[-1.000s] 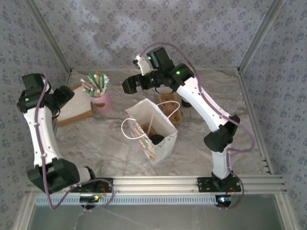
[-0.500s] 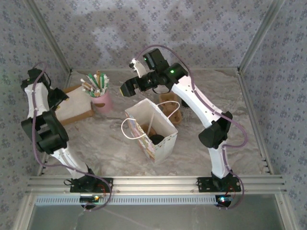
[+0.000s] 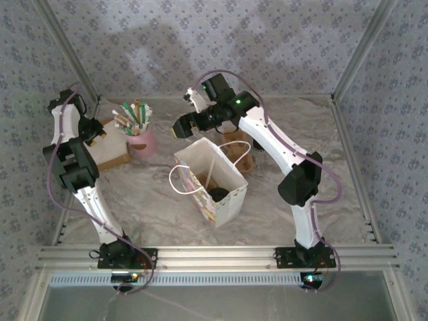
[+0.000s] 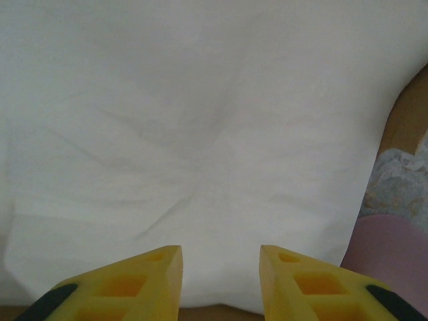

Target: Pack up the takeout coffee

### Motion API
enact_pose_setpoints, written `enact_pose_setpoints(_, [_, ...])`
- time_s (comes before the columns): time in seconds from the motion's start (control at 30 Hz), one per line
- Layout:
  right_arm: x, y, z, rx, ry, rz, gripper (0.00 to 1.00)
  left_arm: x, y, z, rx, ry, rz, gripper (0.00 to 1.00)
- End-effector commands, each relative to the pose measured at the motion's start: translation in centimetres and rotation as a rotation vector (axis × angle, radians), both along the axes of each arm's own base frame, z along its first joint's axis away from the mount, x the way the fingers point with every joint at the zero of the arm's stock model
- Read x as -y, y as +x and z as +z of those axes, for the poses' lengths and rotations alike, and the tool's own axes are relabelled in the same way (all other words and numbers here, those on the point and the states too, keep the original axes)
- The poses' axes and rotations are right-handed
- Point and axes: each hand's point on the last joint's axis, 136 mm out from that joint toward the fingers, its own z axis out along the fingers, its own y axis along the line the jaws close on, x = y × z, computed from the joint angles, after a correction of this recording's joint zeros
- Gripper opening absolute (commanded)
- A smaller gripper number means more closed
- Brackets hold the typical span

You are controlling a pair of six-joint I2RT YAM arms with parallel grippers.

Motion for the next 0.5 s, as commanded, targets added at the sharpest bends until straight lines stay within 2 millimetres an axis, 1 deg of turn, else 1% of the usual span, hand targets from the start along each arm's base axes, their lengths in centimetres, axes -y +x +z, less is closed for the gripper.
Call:
enact_pose_setpoints(0.0, [0.4,-0.3,1.6,0.031,0.036,0.019,1.0,-0.1,-0.1,-0.6,-0.045,-0.004,-0.008,0.32])
enact_pose_setpoints(0.2, [0.6,-0.1,1.2,0.022,0.034,0.016,1.0,-0.7,0.1,-2.0,-0.101,0.034,-0.019,0.31])
enact_pose_setpoints(0.33, [0.6,-0.1,1.1,0.021,0.035,0.016,1.0,-0.7,0.5,-3.0,-0.124,0.029,-0.031,0.36])
enact_pose_setpoints(0.47, [0.6,0.0,0.9,0.016,0.034,0.012,1.0,-0.4,0.9,-3.8,-0.138,0.029,-0.041,0.36])
